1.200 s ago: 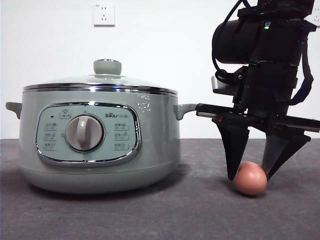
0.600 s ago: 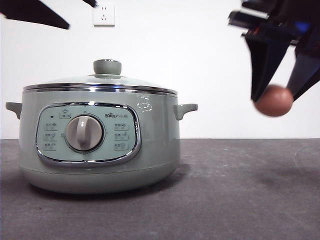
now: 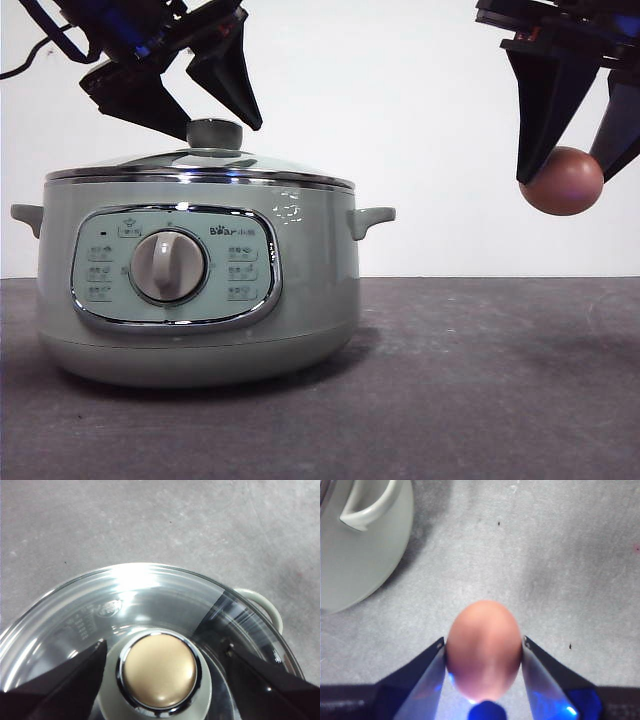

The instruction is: Pick up the egg,open the lid,put the egg in the pot,close the lid

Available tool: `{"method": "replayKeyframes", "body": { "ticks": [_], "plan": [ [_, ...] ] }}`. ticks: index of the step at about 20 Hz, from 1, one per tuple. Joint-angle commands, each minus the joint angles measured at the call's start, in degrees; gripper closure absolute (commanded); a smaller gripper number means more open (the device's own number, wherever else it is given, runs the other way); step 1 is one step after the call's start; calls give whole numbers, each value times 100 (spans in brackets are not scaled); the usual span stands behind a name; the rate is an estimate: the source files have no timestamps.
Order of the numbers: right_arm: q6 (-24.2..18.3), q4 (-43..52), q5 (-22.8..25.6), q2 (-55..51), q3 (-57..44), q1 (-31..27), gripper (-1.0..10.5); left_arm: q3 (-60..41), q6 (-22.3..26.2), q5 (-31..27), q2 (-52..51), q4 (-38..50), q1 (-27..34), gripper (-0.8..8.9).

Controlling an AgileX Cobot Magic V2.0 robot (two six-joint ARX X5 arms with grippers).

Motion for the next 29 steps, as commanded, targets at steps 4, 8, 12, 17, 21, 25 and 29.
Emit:
{"method": "replayKeyframes", "body": {
  "ticks": [4,8,12,17,21,25,29],
  "plan": [
    [-28,61,31,0,-11,2,959,-11,72,-13,205,-37,-20,474],
    [-28,59,28,0,-11,2,959,-11,245,-13,212,-11,-20,771],
    [-28,151,15,0,-11,2,959,-11,243,-35,186,103,-20,822],
    [-37,748,-363,-7,118,20,959,-4,240,-334,-389,136,-26,822],
    [-188,1556,-1167,-4,348,57,959,-4,240,-651,-1484,125,-24,822],
    [-306,2092,-1384,238,863,374,959,-4,258,-1325,-2776,-199,-24,822],
    [-732,1928,-1381,1119,1891,754,959,-4,260,-1829,-3891,-664,-24,822]
  ]
}}
